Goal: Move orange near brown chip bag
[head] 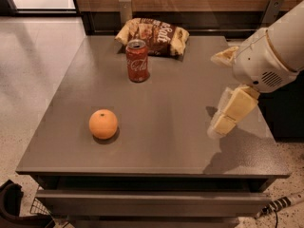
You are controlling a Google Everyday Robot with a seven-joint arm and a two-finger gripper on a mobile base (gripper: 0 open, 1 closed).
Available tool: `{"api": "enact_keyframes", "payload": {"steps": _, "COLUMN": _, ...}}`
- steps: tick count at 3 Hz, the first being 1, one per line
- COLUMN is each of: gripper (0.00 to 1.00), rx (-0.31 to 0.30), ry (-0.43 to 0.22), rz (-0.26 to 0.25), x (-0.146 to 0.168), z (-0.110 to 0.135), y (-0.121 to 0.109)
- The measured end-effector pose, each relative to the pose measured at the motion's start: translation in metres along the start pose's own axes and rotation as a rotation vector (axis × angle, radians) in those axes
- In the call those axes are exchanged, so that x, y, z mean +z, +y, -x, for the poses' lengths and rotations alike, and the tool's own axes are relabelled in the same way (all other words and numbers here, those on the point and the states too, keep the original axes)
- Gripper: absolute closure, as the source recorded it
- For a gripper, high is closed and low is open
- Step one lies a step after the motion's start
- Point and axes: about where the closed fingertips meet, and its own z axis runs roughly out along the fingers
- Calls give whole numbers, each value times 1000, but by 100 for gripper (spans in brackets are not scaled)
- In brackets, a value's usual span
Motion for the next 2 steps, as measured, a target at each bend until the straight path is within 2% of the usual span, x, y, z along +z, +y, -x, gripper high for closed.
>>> {"api": "enact_keyframes", "payload": {"steps": 2, "gripper": 0, "rx": 6, "ry": -319, "rz": 17, "x": 50, "z": 51, "y": 18}}
